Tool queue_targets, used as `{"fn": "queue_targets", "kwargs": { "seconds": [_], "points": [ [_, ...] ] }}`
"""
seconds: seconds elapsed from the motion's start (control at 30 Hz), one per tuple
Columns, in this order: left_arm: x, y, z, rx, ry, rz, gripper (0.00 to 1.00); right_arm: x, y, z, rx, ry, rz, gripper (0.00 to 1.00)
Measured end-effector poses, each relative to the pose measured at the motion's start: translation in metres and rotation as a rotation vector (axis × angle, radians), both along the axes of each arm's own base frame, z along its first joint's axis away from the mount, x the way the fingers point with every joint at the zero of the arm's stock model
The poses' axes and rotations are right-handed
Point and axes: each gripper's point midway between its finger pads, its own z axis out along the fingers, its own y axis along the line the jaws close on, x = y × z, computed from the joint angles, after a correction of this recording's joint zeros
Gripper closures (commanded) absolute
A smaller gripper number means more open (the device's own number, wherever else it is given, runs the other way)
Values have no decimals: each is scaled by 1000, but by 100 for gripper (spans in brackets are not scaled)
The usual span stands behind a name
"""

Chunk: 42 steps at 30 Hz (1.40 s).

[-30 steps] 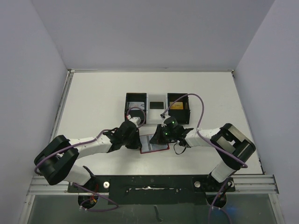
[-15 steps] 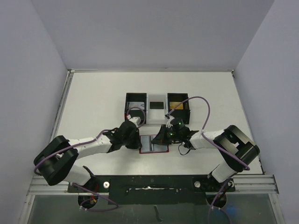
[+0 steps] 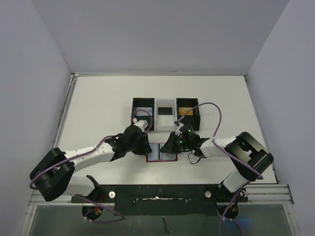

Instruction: Take the credit cards out of the card holder

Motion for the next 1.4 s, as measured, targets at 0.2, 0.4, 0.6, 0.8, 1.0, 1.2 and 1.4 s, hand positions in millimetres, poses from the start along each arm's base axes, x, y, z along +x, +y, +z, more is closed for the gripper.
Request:
{"fn": "queue_targets", "kwargs": {
  "seconds": [0.2,0.4,0.6,0.8,1.0,1.2,1.4],
  "points": [
    [3,-13,23,-78,-38,-27,68,0,-1,-1,-4,4,-5,100],
    [1,-27,16,-115,5,-76,86,0,-1,-1,-5,7,-10,100],
    [7,-29,-1,-68,44,-62,90,0,-3,-2,-15,10,-16,100],
    [10,-15,-11,4,35,-24,91,2,-6,2,-24,0,-34,100],
    [5,-8,-20,14,36,-20,94,3,-6,3,-18,6,-42,96],
    [6,-10,-21,7,35,-20,100,4,-2,9,47,1,-59,84],
    [6,-10,-21,8,34,-22,100,3,2,10,97,12,-57,84]
  ]
}}
